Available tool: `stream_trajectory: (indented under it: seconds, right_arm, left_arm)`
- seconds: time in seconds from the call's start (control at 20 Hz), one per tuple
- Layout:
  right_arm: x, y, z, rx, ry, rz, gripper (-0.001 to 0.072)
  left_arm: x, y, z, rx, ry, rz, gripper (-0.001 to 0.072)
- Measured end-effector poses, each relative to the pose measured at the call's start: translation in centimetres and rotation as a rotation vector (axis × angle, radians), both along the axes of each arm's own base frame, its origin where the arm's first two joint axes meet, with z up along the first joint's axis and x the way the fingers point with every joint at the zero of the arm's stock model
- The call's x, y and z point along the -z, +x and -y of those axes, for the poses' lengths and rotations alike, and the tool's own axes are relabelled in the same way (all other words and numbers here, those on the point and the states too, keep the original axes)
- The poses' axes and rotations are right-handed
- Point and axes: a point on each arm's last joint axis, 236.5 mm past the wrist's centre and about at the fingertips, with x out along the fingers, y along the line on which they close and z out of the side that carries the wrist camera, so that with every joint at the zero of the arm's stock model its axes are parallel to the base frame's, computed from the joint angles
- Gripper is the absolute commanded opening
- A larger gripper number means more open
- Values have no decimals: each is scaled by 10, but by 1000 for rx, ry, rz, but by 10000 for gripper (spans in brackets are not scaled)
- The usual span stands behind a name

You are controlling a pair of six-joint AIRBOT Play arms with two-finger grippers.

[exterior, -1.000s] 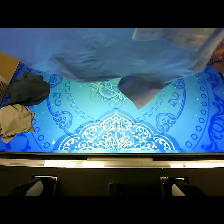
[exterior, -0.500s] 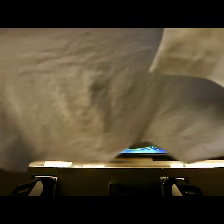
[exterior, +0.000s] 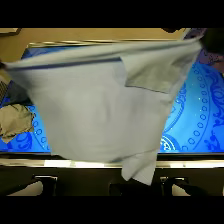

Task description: Fold the clothes and pants, and hang the long-sleeved shirts on hangers.

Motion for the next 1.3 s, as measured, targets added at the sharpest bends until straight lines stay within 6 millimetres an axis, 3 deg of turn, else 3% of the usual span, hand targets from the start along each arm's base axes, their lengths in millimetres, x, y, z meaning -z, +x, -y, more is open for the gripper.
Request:
stream_trajectory:
  seconds: [0.15,0.25,0.45,0.65,0.85,1.3]
  right_arm:
    - [103,56,-10,-23,25,-172,29]
    - [161,86,-18,-23,32,-231,28]
    - [241,118,-24,2,35,-296,29]
    - [274,116,-18,16,-12,-362,29]
    - [296,93,-10,5,-69,-484,29]
    - [324,50,-2,-18,-121,-693,29]
  left_arm:
    - [97,48,6,51,-15,-133,19]
    - [147,73,9,69,-18,-169,19]
    - [208,96,14,75,-27,-203,19]
    - [233,92,17,84,-39,-262,18]
    - [252,62,20,58,-72,-411,19]
    - [281,1,33,46,-111,-691,20]
